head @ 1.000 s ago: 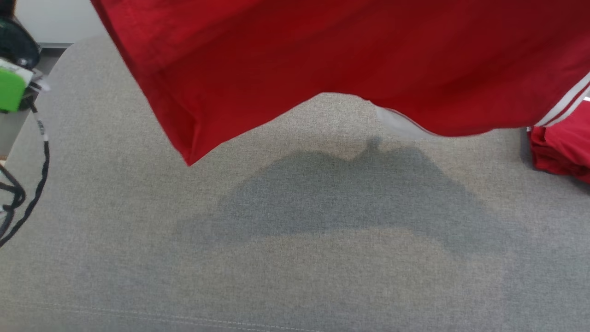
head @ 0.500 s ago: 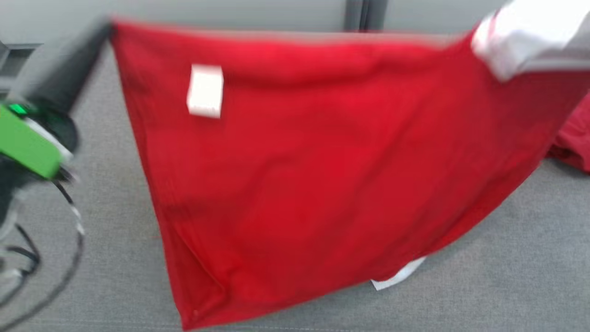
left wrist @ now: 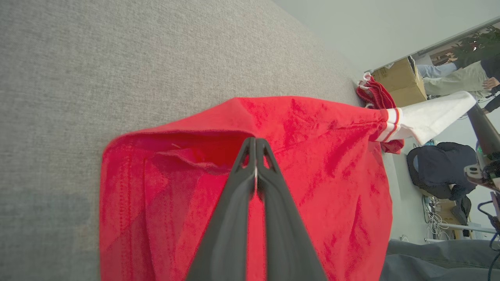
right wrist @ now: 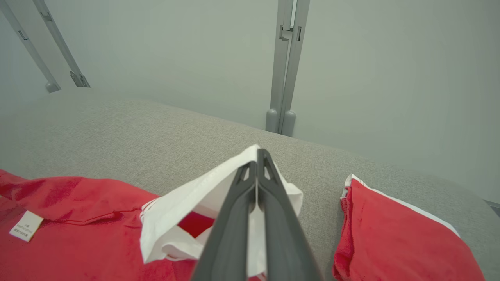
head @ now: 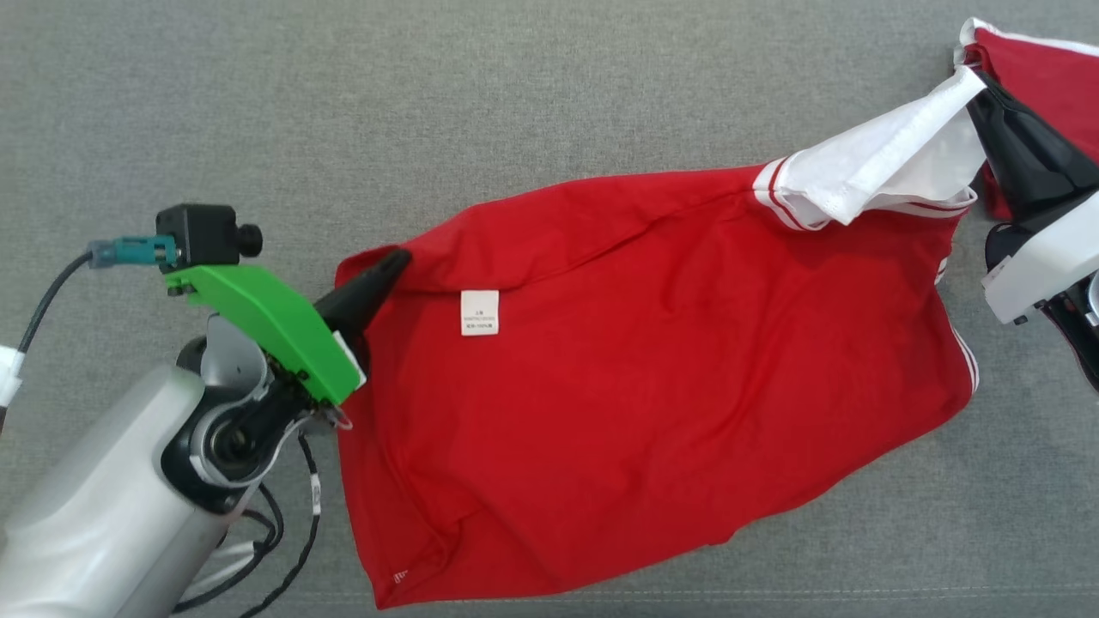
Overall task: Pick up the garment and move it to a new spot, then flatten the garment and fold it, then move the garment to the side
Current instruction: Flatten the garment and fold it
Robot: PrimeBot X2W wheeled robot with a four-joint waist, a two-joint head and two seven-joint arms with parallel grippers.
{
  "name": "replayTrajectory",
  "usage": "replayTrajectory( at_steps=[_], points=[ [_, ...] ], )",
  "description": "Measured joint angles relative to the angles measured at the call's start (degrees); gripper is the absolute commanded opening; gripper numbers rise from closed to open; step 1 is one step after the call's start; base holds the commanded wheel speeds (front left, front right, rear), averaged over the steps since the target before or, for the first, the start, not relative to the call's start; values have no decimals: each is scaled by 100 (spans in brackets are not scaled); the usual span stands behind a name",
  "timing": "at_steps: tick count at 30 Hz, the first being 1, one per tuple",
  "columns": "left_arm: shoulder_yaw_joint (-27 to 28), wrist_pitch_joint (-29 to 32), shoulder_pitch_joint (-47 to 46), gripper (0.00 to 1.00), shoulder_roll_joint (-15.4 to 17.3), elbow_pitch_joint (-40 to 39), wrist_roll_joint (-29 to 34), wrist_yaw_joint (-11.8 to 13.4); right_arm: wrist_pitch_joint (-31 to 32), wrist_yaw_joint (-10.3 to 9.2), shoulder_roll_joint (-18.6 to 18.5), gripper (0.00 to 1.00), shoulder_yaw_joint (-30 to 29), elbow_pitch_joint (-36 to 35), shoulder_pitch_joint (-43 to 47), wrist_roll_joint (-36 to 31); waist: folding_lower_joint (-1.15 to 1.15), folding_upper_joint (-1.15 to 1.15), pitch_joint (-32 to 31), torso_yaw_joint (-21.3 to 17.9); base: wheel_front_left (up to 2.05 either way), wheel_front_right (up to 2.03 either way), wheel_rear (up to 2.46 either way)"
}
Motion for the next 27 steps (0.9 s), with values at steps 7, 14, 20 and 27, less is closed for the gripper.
replayTrajectory(
  at_steps=[7, 14, 20, 27],
  points=[
    [101, -488, -589, 16, -495, 812, 470, 0, -338, -8, 186, 0, 87, 408, -4, -200, 0, 0, 361, -60, 0, 0, 0],
    [36, -760, -731, 100, -666, 1407, 711, 0, -546, -14, 354, 0, 199, 694, -14, -335, 1, 0, 388, -30, 0, 0, 0],
    [-75, -1025, -771, 100, -712, 1715, 1043, 0, -708, -15, 437, 0, 208, 905, -20, -336, 1, 0, 378, 61, 0, 0, 0],
    [-232, -1117, -778, 100, -726, 1673, 1122, -160, -811, -14, 475, 0, 227, 1121, -18, -343, 0, 0, 319, 178, 0, 0, 0]
  ],
)
